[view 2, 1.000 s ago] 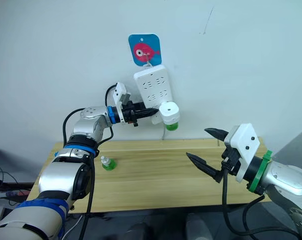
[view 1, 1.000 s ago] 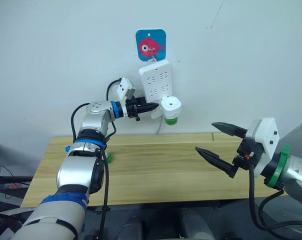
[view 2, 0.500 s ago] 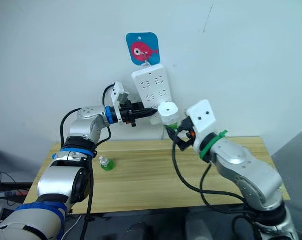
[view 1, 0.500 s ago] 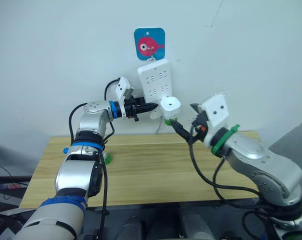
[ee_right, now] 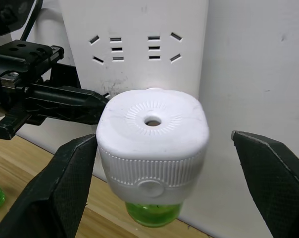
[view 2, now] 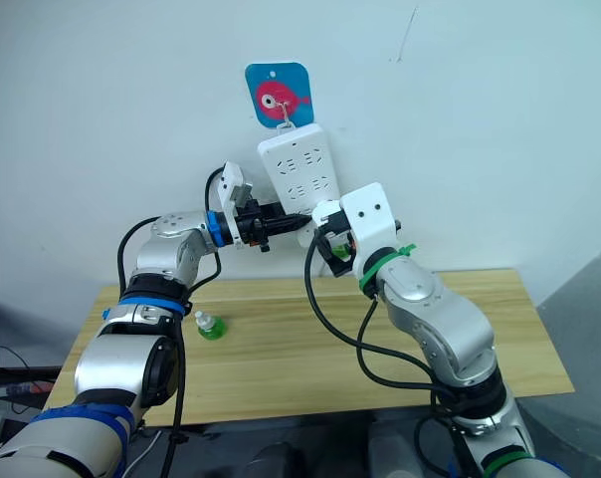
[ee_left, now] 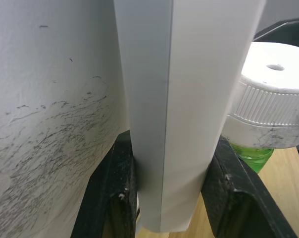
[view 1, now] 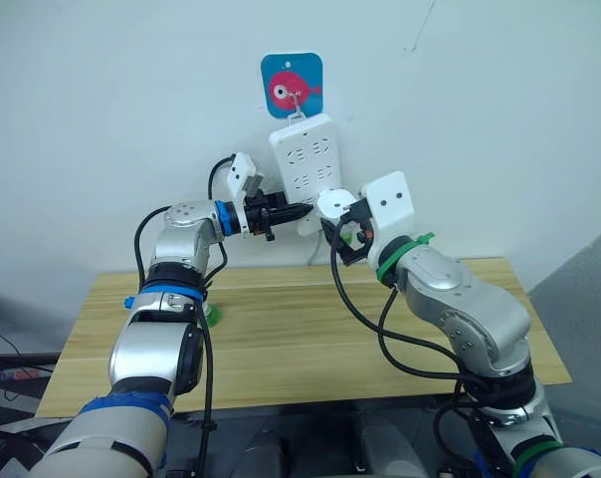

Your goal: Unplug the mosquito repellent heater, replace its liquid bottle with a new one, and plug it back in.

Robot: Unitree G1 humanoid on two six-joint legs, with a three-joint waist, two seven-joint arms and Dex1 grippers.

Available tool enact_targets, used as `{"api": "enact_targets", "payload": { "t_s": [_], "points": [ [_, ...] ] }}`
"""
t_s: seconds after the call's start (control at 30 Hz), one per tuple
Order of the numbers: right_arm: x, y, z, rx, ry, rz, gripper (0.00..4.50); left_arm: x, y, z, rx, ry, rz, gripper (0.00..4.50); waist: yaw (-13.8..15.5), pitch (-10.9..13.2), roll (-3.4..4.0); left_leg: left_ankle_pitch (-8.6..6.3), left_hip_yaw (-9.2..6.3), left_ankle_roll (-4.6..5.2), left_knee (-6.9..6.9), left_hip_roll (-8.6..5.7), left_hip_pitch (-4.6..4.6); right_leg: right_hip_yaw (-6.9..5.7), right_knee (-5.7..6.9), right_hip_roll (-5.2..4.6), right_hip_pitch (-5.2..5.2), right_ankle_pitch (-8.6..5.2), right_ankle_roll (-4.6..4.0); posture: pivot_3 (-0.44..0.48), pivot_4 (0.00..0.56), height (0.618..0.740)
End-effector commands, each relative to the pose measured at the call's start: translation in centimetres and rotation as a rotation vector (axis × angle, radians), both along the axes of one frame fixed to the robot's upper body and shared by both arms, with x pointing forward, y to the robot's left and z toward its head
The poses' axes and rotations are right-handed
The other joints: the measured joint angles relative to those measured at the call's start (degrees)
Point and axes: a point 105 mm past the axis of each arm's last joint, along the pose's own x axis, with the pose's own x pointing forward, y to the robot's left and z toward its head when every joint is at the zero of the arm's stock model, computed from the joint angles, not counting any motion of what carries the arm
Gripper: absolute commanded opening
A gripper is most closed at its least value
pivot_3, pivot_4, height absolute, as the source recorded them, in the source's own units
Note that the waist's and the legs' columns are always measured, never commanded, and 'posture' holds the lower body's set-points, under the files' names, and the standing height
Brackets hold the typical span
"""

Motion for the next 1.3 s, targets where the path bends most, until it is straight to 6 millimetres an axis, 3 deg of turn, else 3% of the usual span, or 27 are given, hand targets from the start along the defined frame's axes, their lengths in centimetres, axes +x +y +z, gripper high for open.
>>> {"api": "enact_targets", "payload": {
  "t_s": [0.03, 0.13, 0.23, 0.33, 0.53, 0.8, 1.0, 1.1, 1.13, 1.3],
  "points": [
    [0.3, 0.5, 1.6, 0.029, -0.062, 0.007, 4.50, -0.4, -1.3, 0.8, 0.003, -0.044, -0.055, 1.31, 0.0, 0.0, 0.00, 0.00, -0.01, 0.00, 0.00, 0.00, 0.00, 0.00, 0.00, 0.00, 0.00, 0.00, 0.00, -0.218, 0.117, 0.740],
    [0.6, 0.8, 1.6, 0.042, -0.058, 0.012, 4.50, -0.4, -1.3, 0.8, 0.002, -0.043, -0.054, 1.31, 0.0, 0.0, 0.01, 0.00, -0.02, 0.00, 0.00, 0.00, 0.00, -0.01, 0.00, -0.02, 0.00, 0.00, 0.00, -0.213, 0.117, 0.740],
    [0.6, 0.8, 1.6, 0.049, -0.055, 0.017, 3.93, -0.4, -1.2, 0.7, 0.001, -0.043, -0.050, 1.31, 0.0, 0.0, 0.01, 0.00, -0.02, 0.00, 0.00, -0.01, -0.01, -0.01, 0.00, -0.02, 0.00, 0.00, 0.00, -0.213, 0.117, 0.740],
    [0.6, 0.9, 1.5, 0.058, -0.049, 0.025, 2.94, -0.3, -1.1, 0.7, -0.010, -0.035, -0.038, 1.31, 0.0, 0.0, 0.01, 0.00, -0.03, 0.00, 0.00, -0.01, -0.01, -0.01, 0.01, -0.03, 0.00, 0.00, 0.00, -0.213, 0.117, 0.740],
    [-0.2, 1.2, 1.8, 0.063, -0.042, 0.046, 2.95, 0.1, -0.8, 0.3, 0.007, -0.049, 0.007, 1.31, 0.0, 0.0, 0.01, 0.00, -0.04, 0.00, 0.01, -0.01, 0.00, -0.02, 0.04, -0.04, 0.00, 0.00, 0.00, -0.215, 0.122, 0.740],
    [-3.9, 0.1, 2.4, 0.027, 0.014, 0.147, 2.95, 1.1, 0.1, -0.2, 0.071, -0.105, 0.092, 1.31, -0.3, 0.0, 0.05, -0.03, -0.09, 0.03, 0.01, -0.06, -0.04, -0.05, 0.01, -0.15, -0.01, 0.00, 0.00, -0.230, 0.133, 0.740],
    [-3.9, -1.1, 3.0, 0.020, 0.016, 0.129, 2.95, 0.9, 0.5, -0.1, 0.054, -0.106, 0.086, 1.31, -1.0, 0.0, 0.05, 0.02, -0.08, 0.03, 0.16, -0.06, 0.20, -0.06, 0.03, -0.04, 0.25, 0.22, 0.03, -0.233, 0.130, 0.740],
    [-3.4, -2.2, 3.6, 0.060, 0.009, 0.084, 2.95, 0.5, 2.0, 0.0, 0.054, -0.146, 0.106, 1.31, -1.7, 0.0, 0.05, 0.03, -0.08, 0.03, 0.17, -0.06, 0.19, -0.05, 0.04, 0.10, 0.25, 0.25, 0.04, -0.232, 0.128, 0.740],
    [-3.2, -2.6, 3.8, 0.078, 0.007, 0.069, 2.95, 0.3, 2.5, -0.2, 0.071, -0.156, 0.111, 2.02, -2.0, 0.0, 0.06, 0.03, -0.06, 0.04, 0.16, -0.06, 0.19, -0.02, 0.05, 0.08, 0.23, 0.25, 0.04, -0.232, 0.128, 0.740],
    [-3.0, -3.6, 4.4, 0.148, 0.011, 0.037, 2.95, -1.0, 6.1, -1.4, 0.149, -0.221, 0.193, 3.38, -4.0, -0.1, 0.13, 0.03, -0.01, 0.03, 0.04, 0.11, 0.13, 0.09, 0.06, 0.01, 0.02, 0.25, 0.03, -0.246, 0.127, 0.740]
  ]
}}
